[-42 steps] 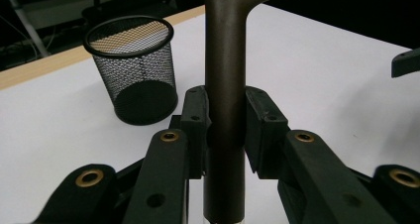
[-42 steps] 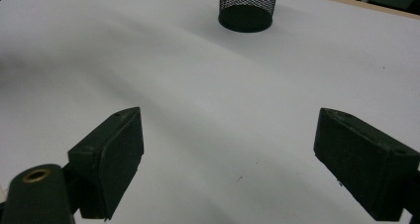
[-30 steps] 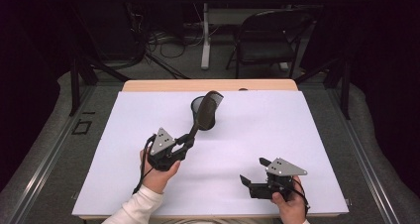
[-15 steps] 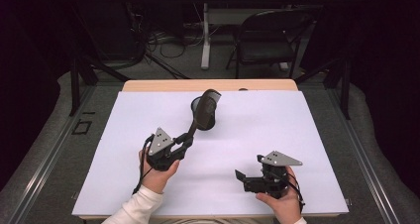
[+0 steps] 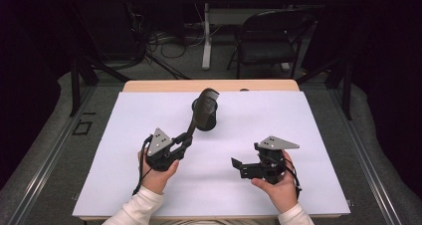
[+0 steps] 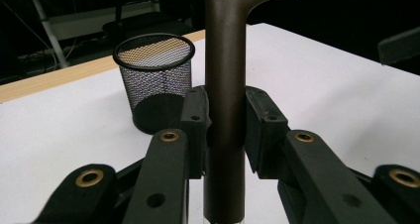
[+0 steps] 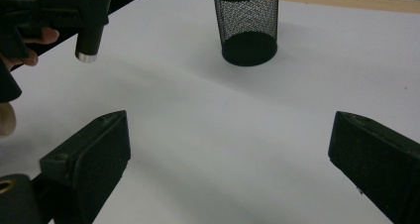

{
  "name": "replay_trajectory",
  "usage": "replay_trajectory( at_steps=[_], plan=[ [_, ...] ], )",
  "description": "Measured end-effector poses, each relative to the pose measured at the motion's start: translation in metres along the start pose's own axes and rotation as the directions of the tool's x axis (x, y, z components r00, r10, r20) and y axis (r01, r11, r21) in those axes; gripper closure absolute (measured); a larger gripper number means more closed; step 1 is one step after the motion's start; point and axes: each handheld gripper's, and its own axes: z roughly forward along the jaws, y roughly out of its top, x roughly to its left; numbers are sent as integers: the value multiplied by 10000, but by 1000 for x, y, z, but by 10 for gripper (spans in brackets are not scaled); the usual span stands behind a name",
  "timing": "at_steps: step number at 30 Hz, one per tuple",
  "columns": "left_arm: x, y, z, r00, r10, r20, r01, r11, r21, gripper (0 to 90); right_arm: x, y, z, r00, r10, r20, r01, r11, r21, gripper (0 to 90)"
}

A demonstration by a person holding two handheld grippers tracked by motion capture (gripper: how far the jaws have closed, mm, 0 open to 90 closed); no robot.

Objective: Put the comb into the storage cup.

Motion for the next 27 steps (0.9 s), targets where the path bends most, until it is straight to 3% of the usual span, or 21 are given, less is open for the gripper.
replay_trajectory(
  at_steps=[6,14,20,27],
  plan=[
    [1,-1,0,10000,-52,-64,52,10000,-5,727,1,20,7,9994,-285,196,289,9994,-200,27],
    [1,-1,0,9999,-70,-82,70,10000,-55,727,2,42,15,9998,-195,78,197,9994,-301,26],
    [2,-1,-1,9999,-84,-119,83,9999,-98,727,-2,60,20,9997,121,-196,-130,9989,-443,30],
    [2,-3,1,9998,-67,-167,66,10000,-41,727,-10,77,19,9979,647,-75,-651,9943,-846,36]
  ],
)
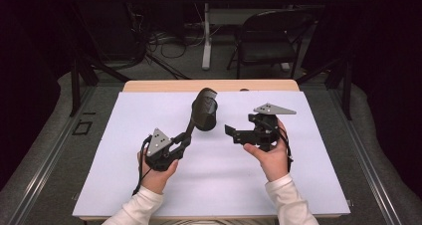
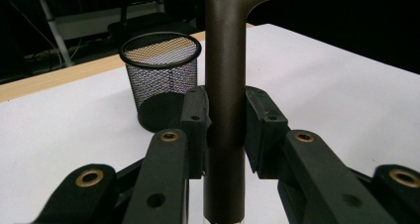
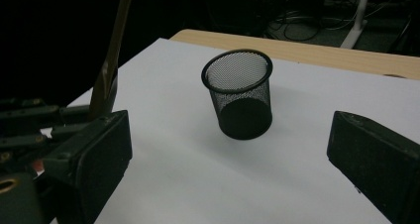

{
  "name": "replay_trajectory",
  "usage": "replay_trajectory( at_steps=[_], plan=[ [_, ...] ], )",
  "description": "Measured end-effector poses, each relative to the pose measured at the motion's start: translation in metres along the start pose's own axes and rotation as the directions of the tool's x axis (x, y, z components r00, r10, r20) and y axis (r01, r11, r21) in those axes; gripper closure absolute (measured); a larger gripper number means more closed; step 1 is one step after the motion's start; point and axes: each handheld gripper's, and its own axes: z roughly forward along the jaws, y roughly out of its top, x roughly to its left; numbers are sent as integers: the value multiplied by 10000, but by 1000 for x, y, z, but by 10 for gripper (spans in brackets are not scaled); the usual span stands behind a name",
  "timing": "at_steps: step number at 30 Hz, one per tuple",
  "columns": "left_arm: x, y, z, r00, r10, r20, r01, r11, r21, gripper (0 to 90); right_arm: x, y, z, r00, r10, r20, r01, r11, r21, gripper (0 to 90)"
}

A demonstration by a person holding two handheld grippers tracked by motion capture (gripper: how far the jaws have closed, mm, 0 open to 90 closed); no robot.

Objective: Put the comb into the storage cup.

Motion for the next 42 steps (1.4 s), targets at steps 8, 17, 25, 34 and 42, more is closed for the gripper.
replay_trajectory(
  at_steps=[8,17,25,34,42],
  plan=[
    [-1,-1,1,9999,99,-79,-99,9999,-27,727,-6,12,-5,9997,204,116,-199,9991,-375,41],
    [-3,-2,4,9997,193,-123,-194,9998,-32,727,-9,8,-10,9965,700,-455,-727,9955,-607,127],
    [-5,-4,7,9995,267,-152,-266,9996,37,727,-7,8,-13,9963,671,-541,-716,9937,-858,149],
    [-8,-8,10,9989,421,-200,-418,9990,161,727,-5,6,-10,9896,1115,-906,-1170,9914,-583,189],
    [-11,-10,13,9987,453,-214,-448,9987,227,727,-2,5,-9,9840,1283,-1237,-1341,9902,-390,279]
  ],
)
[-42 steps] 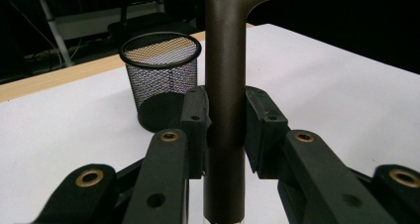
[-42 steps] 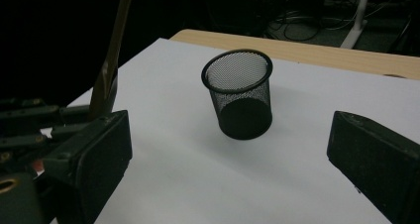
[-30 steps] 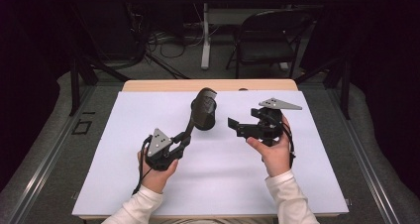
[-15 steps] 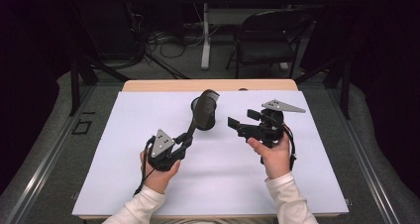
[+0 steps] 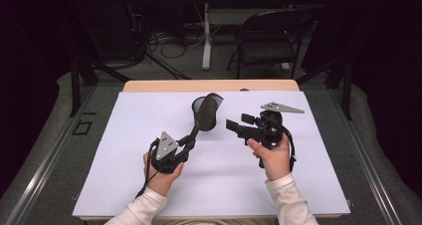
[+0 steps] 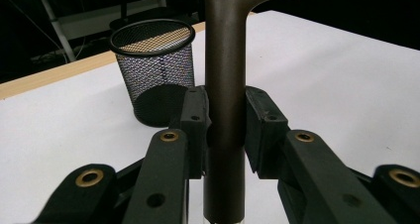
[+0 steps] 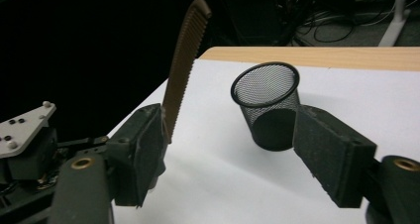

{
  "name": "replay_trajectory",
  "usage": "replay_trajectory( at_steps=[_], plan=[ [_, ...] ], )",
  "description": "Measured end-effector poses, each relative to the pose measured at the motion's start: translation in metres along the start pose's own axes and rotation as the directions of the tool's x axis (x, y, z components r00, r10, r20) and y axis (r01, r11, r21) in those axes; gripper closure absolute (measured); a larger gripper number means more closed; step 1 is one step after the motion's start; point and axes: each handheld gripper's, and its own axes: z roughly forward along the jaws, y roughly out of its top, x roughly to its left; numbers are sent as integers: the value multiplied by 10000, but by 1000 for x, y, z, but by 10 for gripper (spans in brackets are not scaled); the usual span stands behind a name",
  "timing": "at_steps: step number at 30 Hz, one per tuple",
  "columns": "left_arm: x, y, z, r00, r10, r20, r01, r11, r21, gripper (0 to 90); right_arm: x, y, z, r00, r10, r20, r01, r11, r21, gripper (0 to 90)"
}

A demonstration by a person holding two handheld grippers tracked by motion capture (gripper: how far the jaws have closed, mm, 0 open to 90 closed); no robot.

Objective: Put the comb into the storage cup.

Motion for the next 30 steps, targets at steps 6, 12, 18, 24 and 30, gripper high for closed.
replay_trajectory(
  at_steps=[6,12,18,24,30],
  plan=[
    [-3,-2,2,10000,51,30,-51,9999,93,727,3,-2,2,9999,134,-73,-133,9999,88,295],
    [-5,-3,4,9998,175,30,-176,9996,210,727,4,-4,3,9984,424,-387,-423,9991,42,335],
    [-9,-5,5,9995,280,162,-284,9993,260,727,3,-6,5,9978,521,-403,-517,9986,121,343],
    [-17,-6,6,9985,414,364,-424,9987,270,726,0,-6,5,9978,565,-356,-564,9984,37,379],
    [-27,-7,7,9963,602,606,-622,9976,311,726,-4,-7,4,9944,927,-510,-933,9956,-94,400]
  ],
)
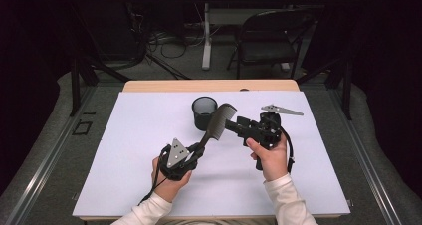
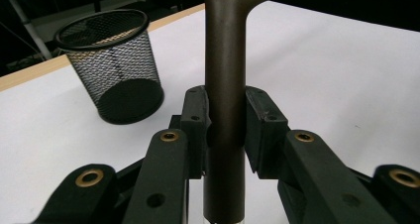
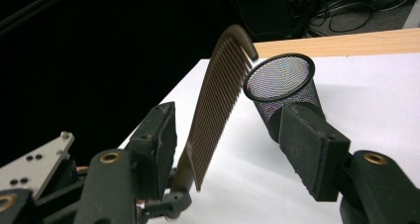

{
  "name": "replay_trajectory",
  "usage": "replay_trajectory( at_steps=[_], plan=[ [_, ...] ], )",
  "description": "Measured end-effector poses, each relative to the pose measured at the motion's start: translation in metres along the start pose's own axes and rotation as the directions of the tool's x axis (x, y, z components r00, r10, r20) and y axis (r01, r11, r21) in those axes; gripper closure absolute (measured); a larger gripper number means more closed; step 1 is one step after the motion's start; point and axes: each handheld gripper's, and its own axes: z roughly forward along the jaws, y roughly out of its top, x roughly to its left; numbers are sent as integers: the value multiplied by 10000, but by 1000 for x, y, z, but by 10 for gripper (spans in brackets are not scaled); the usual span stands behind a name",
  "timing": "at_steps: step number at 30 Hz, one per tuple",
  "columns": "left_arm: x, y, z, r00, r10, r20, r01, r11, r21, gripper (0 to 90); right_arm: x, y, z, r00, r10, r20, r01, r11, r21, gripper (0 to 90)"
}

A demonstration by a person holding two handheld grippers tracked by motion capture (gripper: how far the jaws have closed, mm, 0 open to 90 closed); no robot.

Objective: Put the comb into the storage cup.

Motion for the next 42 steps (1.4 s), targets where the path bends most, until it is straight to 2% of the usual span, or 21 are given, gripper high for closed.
replay_trajectory(
  at_steps=[6,14,22,42],
  plan=[
    [-6,-1,2,9996,188,193,-189,9998,81,727,-6,-1,-1,9995,323,18,-323,9995,-22,438],
    [-12,-2,2,9989,353,309,-356,9993,75,727,-9,-2,0,9988,484,-57,-483,9988,115,516],
    [-14,-1,3,9985,367,396,-370,9993,86,727,-12,-2,-2,9982,549,-254,-549,9985,1,607],
    [-18,-2,3,9979,391,509,-395,9992,81,727,-16,-5,0,9937,951,-599,-953,9954,-16,734]
  ],
)
